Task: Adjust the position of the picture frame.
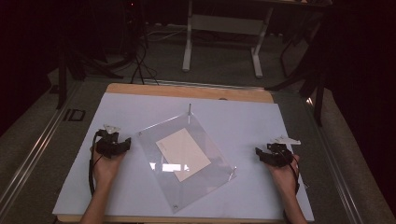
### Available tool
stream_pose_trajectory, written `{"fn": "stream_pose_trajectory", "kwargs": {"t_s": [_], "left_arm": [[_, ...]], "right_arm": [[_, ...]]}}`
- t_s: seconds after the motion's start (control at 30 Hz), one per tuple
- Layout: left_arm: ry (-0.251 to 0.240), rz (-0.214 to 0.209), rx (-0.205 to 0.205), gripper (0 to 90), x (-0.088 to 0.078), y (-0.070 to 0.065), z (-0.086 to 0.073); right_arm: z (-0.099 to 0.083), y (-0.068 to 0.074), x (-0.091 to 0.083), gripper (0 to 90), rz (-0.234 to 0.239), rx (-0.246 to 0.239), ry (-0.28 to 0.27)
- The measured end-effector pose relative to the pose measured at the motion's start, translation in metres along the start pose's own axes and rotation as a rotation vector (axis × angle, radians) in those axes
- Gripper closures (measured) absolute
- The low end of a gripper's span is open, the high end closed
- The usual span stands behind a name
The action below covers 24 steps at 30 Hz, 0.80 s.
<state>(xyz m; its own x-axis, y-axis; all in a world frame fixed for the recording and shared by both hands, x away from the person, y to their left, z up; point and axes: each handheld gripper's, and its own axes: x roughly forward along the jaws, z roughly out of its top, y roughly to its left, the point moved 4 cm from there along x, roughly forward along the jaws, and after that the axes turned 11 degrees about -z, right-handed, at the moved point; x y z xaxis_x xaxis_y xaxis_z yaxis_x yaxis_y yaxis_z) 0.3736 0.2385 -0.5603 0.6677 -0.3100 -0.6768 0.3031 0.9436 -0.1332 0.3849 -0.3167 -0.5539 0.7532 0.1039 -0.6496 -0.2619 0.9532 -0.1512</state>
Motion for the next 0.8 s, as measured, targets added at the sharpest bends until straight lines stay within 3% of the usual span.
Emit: {"fn": "stream_pose_trajectory", "kwargs": {"t_s": [0.33,0.5,0.57,0.63,0.8], "left_arm": [[-0.015,-0.047,0.05,45.7,-0.006,-0.008,0.005],[-0.016,-0.068,0.04,45.7,-0.008,-0.008,0.007],[-0.034,-0.103,0.033,45.8,-0.011,-0.011,0.01],[-0.04,-0.113,0.037,46.0,-0.012,-0.012,0.012],[-0.038,-0.136,0.055,48.4,-0.014,-0.015,0.016]], "right_arm": [[0.0,0.007,-0.007,48.5,0.065,-0.021,-0.018],[0.003,0.012,-0.008,49.7,0.093,-0.019,-0.001],[0.006,0.014,-0.009,50.7,0.117,-0.008,-0.003],[0.007,0.015,-0.011,51.2,0.129,-0.005,-0.005],[0.004,0.025,-0.017,54.6,0.188,-0.033,0.008]]}}
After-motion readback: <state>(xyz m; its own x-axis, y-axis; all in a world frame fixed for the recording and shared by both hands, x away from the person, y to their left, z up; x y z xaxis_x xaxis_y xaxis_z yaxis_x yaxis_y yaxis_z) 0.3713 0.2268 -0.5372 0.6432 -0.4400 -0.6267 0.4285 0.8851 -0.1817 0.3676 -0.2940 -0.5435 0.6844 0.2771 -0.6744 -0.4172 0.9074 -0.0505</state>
